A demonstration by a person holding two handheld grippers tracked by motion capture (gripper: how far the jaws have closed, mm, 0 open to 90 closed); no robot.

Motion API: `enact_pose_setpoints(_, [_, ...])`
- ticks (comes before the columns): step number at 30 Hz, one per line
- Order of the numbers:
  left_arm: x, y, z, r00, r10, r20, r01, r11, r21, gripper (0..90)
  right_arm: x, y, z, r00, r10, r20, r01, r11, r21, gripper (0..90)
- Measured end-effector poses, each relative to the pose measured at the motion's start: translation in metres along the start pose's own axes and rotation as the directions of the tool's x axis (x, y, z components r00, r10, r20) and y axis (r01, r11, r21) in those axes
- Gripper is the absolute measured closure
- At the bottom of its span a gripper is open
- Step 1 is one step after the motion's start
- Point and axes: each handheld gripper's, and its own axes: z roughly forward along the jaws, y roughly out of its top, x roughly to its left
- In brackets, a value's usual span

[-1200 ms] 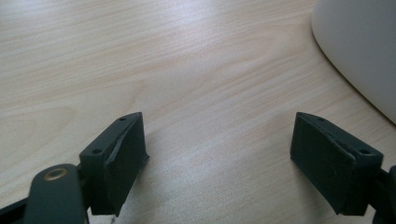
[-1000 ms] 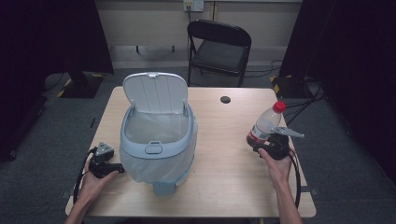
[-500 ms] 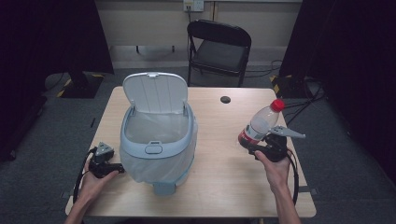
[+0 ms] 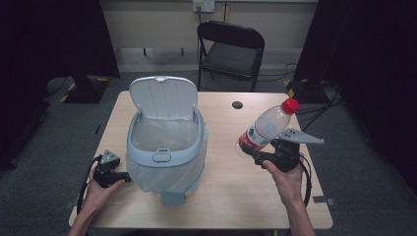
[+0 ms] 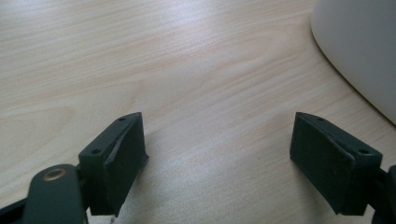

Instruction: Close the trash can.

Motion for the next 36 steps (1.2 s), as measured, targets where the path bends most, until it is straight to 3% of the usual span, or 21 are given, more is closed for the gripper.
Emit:
enact_pose_setpoints(9, [0.000, 0.000, 0.000, 1.0000, -0.002, 0.000, 0.002, 1.0000, 0.000, 17.8, 0.021, 0.026, -0.009, 0.9972, -0.022, -0.072, 0.018, 0.997, -0.069, 28.6])
enact_pose_setpoints(13, [0.000, 0.000, 0.000, 1.0000, -0.004, 0.002, 0.004, 1.0000, -0.001, 17.8, 0.026, 0.039, -0.009, 0.9960, 0.001, -0.090, -0.011, 0.994, -0.105, 28.7])
enact_pose_setpoints(19, [0.000, 0.000, 0.000, 1.0000, -0.004, 0.002, 0.004, 1.0000, -0.001, 17.8, 0.039, 0.072, -0.009, 0.9907, -0.037, -0.131, 0.017, 0.988, -0.153, 28.7])
enact_pose_setpoints(22, [0.000, 0.000, 0.000, 1.0000, 0.001, -0.001, -0.001, 1.0000, 0.000, 17.8, 0.047, 0.085, -0.004, 0.9852, -0.057, -0.162, 0.028, 0.984, -0.176, 28.8])
enact_pose_setpoints(28, [0.000, 0.000, 0.000, 1.0000, -0.004, 0.002, 0.004, 1.0000, -0.001, 17.8, 0.065, 0.104, 0.016, 0.9625, -0.082, -0.259, 0.022, 0.974, -0.226, 28.8])
enact_pose_setpoints(36, [0.000, 0.000, 0.000, 1.0000, -0.004, 0.002, 0.004, 1.0000, -0.001, 17.8, 0.090, 0.122, 0.049, 0.9363, -0.118, -0.331, 0.044, 0.974, -0.224, 28.6])
